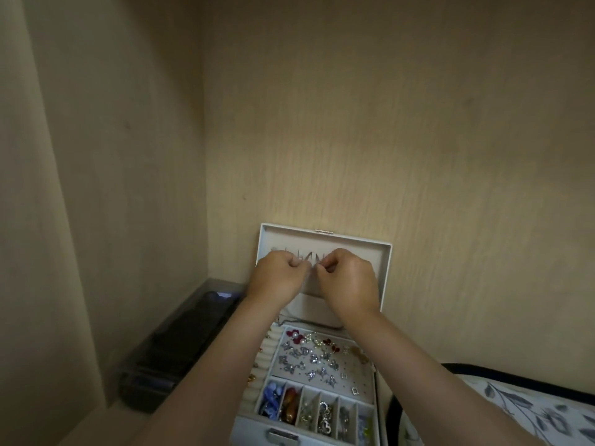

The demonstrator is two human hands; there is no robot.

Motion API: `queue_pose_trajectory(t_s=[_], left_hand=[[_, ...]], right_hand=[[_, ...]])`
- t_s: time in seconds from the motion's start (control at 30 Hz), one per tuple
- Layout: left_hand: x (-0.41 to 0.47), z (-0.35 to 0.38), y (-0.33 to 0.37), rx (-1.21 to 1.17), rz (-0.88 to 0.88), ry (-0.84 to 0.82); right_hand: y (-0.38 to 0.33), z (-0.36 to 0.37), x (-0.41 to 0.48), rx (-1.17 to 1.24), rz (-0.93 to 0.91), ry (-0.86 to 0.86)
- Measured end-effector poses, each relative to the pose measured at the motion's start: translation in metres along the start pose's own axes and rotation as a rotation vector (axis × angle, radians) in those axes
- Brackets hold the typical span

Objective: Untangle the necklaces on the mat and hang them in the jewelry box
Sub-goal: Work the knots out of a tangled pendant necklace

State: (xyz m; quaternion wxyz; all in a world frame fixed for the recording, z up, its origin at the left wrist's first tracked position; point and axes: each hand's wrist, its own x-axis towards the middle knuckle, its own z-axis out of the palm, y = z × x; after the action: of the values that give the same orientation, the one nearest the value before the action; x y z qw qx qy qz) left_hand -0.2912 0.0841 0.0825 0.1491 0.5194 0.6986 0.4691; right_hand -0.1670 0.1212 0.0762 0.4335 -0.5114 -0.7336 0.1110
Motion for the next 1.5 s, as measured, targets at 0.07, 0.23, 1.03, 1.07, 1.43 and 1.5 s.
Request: queue_pose_trajectory(t_s=[0.07, 0.23, 1.03, 1.07, 1.43, 1.5], left_hand=[[-0.003, 0.000, -0.002, -0.137, -0.003, -0.089], [-0.016, 0.000, -0.010, -0.171, 0.047, -0.171], [-0.041, 0.010, -0.011, -0.388, 0.025, -0.388], [-0.042, 0.011, -0.011, -0.388, 0.021, -0.389], [-0.032, 0.006, -0.019, -0.281, 0.086, -0.233], [-0.031, 0.006, -0.019, -0.292, 0.086, -0.229]], right_hand=[[0.000, 0.001, -0.003, 0.084, 0.051, -0.107], [-0.002, 0.002, -0.014, 0.339, 0.234, -0.310], [-0.011, -0.033, 0.008, 0.138, -0.019, -0.286], [-0.011, -0.034, 0.010, 0.152, -0.021, -0.289], [0.014, -0.020, -0.022, 0.193, 0.118, -0.642], [0.012, -0.014, -0.031, 0.244, 0.079, -0.675]])
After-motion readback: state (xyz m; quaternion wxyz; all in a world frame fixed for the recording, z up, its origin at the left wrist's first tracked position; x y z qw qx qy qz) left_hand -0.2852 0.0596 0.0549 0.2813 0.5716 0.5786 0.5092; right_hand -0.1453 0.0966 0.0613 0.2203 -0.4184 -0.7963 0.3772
